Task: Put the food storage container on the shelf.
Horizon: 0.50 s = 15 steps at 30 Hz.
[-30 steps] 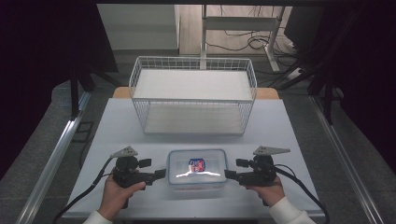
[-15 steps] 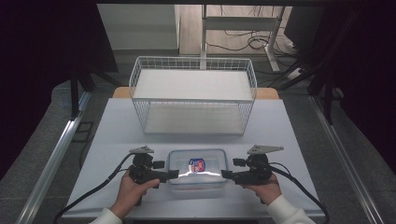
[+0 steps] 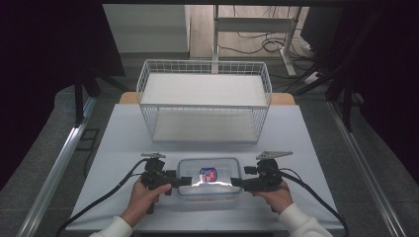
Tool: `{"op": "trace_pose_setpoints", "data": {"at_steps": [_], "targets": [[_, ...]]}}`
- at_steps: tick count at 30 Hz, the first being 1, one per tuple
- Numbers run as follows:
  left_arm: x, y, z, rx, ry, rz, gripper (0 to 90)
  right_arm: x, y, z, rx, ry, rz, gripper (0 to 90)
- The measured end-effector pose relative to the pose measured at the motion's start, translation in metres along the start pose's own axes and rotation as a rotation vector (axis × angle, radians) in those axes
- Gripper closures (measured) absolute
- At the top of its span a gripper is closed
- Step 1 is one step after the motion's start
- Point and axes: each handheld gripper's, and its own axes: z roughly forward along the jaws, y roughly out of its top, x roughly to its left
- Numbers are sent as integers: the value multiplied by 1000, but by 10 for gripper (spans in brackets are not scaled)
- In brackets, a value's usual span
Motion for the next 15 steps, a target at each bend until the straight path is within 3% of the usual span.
{"op": "trace_pose_setpoints", "data": {"at_steps": [10, 12, 15], "targets": [[1, 0, -2, 7, 4, -17, 177, -9, 1, 13, 33, 23, 53, 143], [0, 0, -4, 5, 9, -16, 206, -13, 1, 17, 41, 54, 108, 141], [-1, 1, -6, -7, 21, -11, 250, -14, 0, 19, 53, 80, 132, 142]]}}
